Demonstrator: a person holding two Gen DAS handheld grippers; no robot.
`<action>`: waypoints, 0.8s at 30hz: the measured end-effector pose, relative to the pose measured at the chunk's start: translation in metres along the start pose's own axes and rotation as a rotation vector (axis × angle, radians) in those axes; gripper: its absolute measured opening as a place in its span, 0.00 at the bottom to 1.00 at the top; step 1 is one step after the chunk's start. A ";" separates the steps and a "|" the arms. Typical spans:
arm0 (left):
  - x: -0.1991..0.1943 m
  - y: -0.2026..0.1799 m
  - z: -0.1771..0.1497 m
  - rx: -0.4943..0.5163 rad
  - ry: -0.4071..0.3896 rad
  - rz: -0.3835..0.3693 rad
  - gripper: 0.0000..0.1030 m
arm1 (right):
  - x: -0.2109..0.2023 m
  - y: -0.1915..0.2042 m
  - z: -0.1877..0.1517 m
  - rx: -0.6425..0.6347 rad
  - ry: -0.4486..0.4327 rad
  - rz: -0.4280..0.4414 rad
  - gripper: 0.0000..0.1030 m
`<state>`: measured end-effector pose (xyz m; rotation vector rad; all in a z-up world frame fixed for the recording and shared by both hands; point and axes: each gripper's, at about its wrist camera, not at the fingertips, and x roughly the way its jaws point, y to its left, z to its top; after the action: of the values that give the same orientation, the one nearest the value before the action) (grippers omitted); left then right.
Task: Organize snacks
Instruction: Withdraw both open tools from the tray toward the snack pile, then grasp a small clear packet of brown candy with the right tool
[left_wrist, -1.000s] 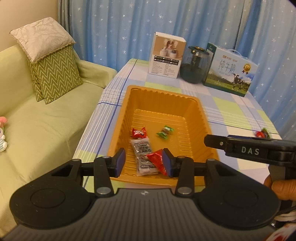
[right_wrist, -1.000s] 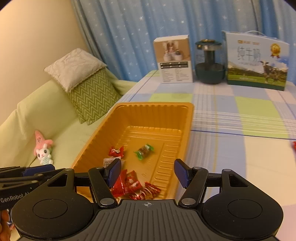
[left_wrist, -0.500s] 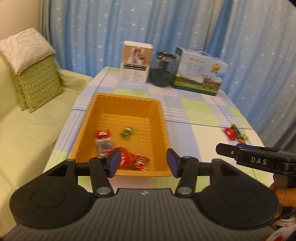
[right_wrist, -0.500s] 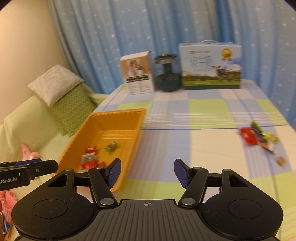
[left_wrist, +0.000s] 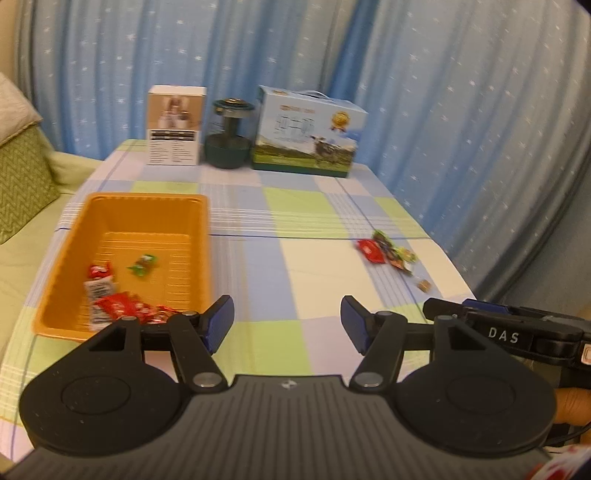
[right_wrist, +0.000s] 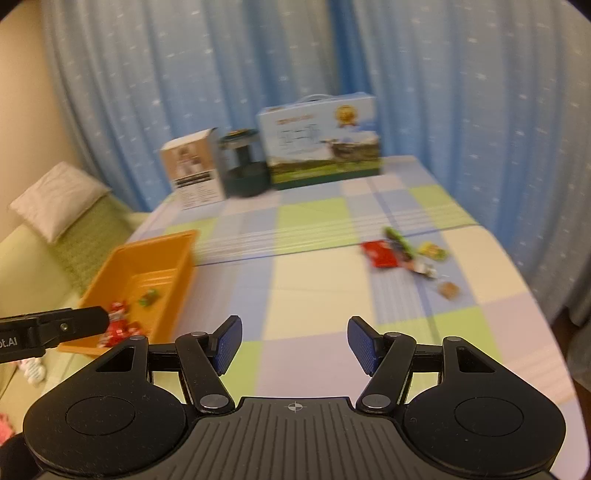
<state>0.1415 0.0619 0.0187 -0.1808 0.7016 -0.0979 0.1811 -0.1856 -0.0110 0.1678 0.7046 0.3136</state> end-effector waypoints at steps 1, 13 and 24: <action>0.002 -0.005 0.000 0.004 0.004 -0.010 0.60 | -0.003 -0.008 -0.001 0.008 -0.003 -0.013 0.62; 0.031 -0.055 -0.003 0.075 0.032 -0.072 0.65 | -0.017 -0.067 -0.007 0.068 0.006 -0.125 0.62; 0.054 -0.076 -0.002 0.106 0.049 -0.097 0.67 | -0.010 -0.088 -0.009 0.085 0.009 -0.138 0.62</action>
<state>0.1785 -0.0214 -0.0019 -0.1113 0.7349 -0.2329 0.1882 -0.2713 -0.0338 0.1974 0.7355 0.1526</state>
